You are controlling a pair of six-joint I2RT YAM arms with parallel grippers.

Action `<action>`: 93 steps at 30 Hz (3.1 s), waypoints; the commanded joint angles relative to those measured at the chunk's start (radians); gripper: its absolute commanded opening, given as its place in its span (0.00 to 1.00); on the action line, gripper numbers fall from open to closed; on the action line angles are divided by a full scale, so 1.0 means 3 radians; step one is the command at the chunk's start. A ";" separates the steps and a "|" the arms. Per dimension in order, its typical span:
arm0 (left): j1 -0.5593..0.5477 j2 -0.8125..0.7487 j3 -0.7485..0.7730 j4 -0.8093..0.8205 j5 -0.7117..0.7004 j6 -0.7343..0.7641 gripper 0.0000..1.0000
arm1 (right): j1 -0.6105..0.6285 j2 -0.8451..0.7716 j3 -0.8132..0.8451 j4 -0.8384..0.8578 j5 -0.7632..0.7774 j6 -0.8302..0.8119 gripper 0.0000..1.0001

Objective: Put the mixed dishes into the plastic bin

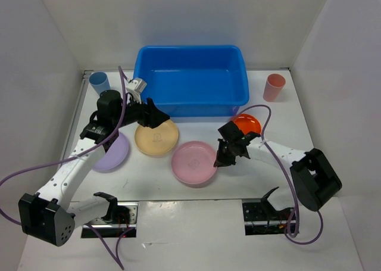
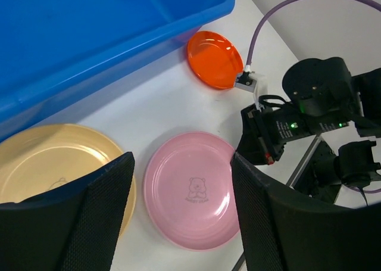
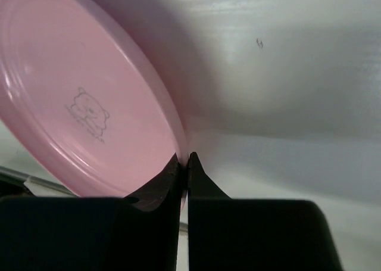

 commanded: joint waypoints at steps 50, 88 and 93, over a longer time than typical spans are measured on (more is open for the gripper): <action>0.0154 -0.1311 0.0314 -0.0516 -0.0653 -0.0087 0.86 | -0.1275 0.3472 0.5303 -0.0685 0.0361 -0.0670 0.13; 0.0118 -0.1469 -0.0013 -0.0619 -0.0653 0.0072 0.92 | 0.0590 -0.1130 0.0639 0.0529 -0.0100 0.0796 0.88; 0.0118 -0.1536 -0.0054 -0.0665 -0.0612 0.0000 0.92 | 0.1036 -0.1156 -0.0136 0.1803 0.0989 0.1630 0.81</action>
